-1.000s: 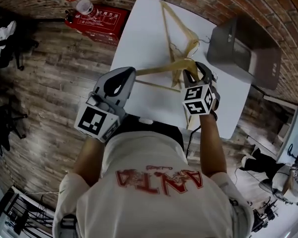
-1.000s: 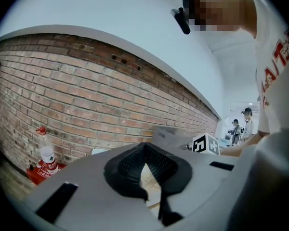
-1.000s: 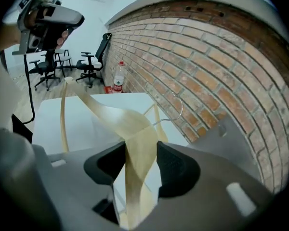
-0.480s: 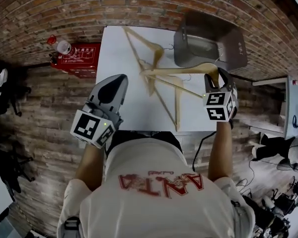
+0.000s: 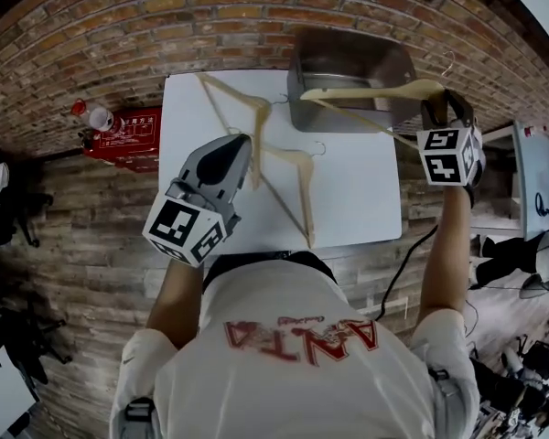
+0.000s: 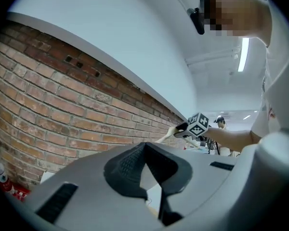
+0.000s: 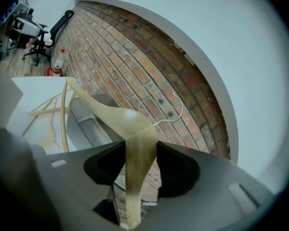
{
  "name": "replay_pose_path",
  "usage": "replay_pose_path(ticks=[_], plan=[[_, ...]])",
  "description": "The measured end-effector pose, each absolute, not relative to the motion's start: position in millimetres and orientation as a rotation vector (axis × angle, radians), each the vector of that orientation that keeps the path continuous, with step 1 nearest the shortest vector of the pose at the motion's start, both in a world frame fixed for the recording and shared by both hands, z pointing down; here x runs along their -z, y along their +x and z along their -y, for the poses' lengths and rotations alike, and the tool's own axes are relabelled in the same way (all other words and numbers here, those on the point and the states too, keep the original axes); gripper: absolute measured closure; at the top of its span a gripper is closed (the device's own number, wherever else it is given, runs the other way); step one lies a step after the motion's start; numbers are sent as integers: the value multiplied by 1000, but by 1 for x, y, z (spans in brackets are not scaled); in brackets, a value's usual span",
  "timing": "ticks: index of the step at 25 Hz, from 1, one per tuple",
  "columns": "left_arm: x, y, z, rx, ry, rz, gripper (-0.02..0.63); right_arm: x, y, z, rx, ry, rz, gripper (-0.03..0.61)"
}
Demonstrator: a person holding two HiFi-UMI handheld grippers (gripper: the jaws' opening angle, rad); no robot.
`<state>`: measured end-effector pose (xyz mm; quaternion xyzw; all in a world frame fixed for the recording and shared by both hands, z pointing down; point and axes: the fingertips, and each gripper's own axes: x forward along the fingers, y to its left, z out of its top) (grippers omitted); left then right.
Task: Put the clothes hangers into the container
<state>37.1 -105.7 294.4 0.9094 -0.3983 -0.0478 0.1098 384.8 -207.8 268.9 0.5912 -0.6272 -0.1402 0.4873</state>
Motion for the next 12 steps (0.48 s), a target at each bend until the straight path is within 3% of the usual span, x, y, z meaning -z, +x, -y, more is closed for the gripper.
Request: replay_pose_path(ticks=[6, 12], plan=[[-295, 54, 102, 125, 2666, 1177, 604, -248, 424, 265, 438, 1370, 1394, 382], [-305, 47, 102, 102, 2593, 1298, 604, -285, 406, 327, 593, 1159, 1306, 382]])
